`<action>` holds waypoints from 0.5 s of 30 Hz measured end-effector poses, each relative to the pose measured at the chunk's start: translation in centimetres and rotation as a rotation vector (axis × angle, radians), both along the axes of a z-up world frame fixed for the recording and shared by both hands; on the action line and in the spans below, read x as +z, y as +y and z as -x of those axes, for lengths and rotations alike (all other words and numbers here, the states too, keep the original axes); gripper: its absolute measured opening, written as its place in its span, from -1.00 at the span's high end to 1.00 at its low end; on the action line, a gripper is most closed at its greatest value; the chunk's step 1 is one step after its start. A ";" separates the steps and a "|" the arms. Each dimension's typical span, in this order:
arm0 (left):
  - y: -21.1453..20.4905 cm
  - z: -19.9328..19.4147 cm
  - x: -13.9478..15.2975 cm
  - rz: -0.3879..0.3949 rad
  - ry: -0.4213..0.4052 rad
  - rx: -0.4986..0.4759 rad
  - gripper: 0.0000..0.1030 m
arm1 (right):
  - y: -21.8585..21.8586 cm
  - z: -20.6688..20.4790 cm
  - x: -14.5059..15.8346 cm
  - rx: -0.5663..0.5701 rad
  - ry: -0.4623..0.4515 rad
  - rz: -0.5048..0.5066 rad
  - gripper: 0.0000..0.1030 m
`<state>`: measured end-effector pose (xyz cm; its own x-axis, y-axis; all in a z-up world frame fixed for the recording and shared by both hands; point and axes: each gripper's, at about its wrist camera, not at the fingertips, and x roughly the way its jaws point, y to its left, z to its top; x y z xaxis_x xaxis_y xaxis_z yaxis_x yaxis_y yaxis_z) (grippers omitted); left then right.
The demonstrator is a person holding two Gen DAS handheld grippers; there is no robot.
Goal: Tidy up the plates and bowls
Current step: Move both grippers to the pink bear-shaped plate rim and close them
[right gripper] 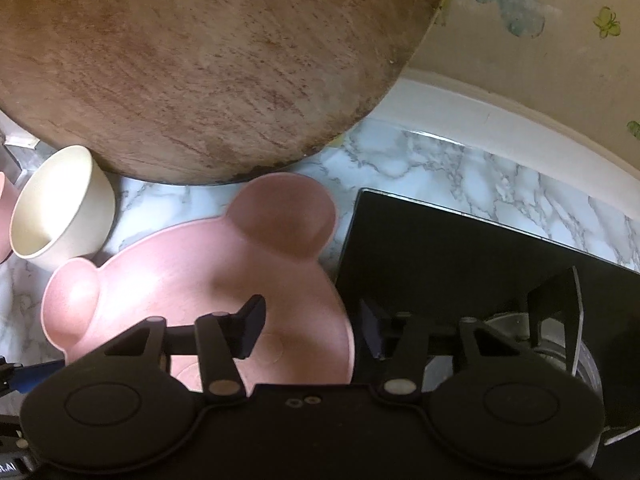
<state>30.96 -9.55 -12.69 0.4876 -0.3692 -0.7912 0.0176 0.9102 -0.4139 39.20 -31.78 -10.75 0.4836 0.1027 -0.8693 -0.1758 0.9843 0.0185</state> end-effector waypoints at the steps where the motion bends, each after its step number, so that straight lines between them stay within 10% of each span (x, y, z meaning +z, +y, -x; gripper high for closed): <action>1: 0.1 0.0 -0.1 0.002 -0.001 0.003 -0.04 | 0.0 -0.2 -0.1 0.001 0.001 0.006 0.10; 15: 0.7 -0.4 -0.6 -0.004 0.000 0.011 0.68 | -0.4 -0.4 -0.5 0.001 -0.016 0.007 0.61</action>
<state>31.33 -8.86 -13.32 0.4916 -0.3604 -0.7927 0.0073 0.9120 -0.4102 39.60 -32.20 -11.29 0.4976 0.0970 -0.8620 -0.1773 0.9841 0.0085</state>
